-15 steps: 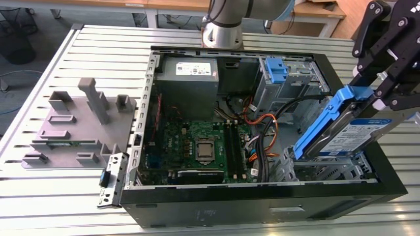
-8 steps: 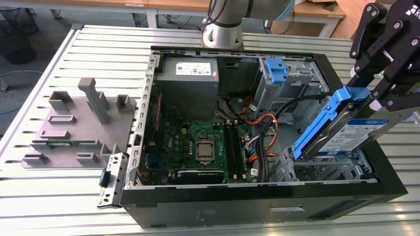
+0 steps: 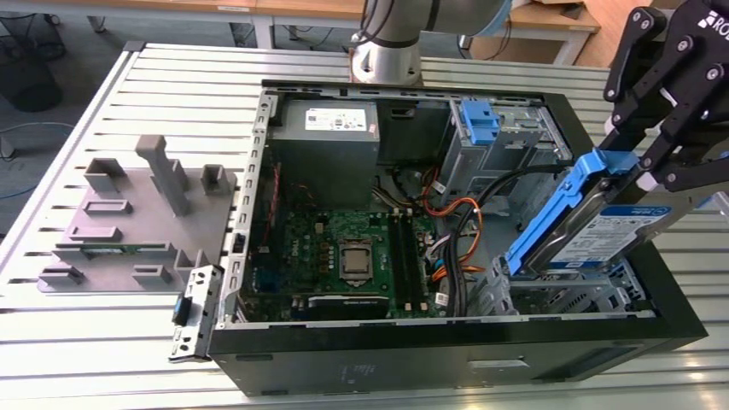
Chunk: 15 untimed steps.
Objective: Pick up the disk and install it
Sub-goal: 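Insert the disk into the insertion slot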
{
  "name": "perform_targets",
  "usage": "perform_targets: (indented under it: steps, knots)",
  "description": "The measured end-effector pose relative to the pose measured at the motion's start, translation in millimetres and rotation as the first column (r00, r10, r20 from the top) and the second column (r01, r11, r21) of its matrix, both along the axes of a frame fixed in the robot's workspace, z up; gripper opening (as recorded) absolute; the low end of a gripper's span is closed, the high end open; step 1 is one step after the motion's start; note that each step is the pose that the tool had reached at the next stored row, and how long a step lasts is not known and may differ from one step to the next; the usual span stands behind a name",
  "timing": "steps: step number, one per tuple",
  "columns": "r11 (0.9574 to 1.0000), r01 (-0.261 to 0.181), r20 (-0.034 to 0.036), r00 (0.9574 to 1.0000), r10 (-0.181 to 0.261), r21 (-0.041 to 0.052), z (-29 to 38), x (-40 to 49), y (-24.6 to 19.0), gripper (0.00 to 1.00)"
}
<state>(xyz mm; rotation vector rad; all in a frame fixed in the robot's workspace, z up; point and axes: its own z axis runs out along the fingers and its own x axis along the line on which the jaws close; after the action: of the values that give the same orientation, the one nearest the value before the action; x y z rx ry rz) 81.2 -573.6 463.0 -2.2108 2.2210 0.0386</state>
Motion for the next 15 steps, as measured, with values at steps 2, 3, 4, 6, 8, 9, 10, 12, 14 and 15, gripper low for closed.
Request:
perform_targets:
  steps: [2, 3, 4, 6, 8, 9, 10, 12, 14, 15]
  knots:
    - [1.0000, 0.001, 0.0000, 1.0000, -0.001, 0.0000, -0.6, 0.0, 0.5, 0.36]
    - [1.0000, 0.001, 0.0000, 1.0000, -0.001, 0.0001, -0.7, 0.0, 0.7, 0.36]
    - [1.0000, 0.002, 0.0000, 1.0000, -0.002, 0.0001, -0.8, 0.0, 0.8, 0.36]
    - [1.0000, 0.002, 0.0000, 1.0000, -0.002, -0.0001, -0.9, 0.5, 0.9, 0.36]
    - [1.0000, 0.002, 0.0000, 1.0000, -0.002, -0.0003, -1.1, 1.8, 1.0, 0.36]
    - [1.0000, 0.002, 0.0000, 1.0000, -0.002, -0.0001, -1.3, 2.3, 1.0, 0.36]
    - [1.0000, 0.003, 0.0000, 1.0000, -0.003, 0.0000, -1.6, 2.4, 1.0, 0.36]
    - [1.0000, 0.004, 0.0000, 1.0000, -0.004, 0.0000, -2.6, 2.4, 1.0, 0.36]
    - [1.0000, 0.004, 0.0000, 1.0000, -0.004, 0.0001, -2.8, 2.5, 1.2, 0.36]
    - [1.0000, 0.004, 0.0000, 1.0000, -0.004, 0.0001, -2.8, 2.5, 1.4, 0.36]
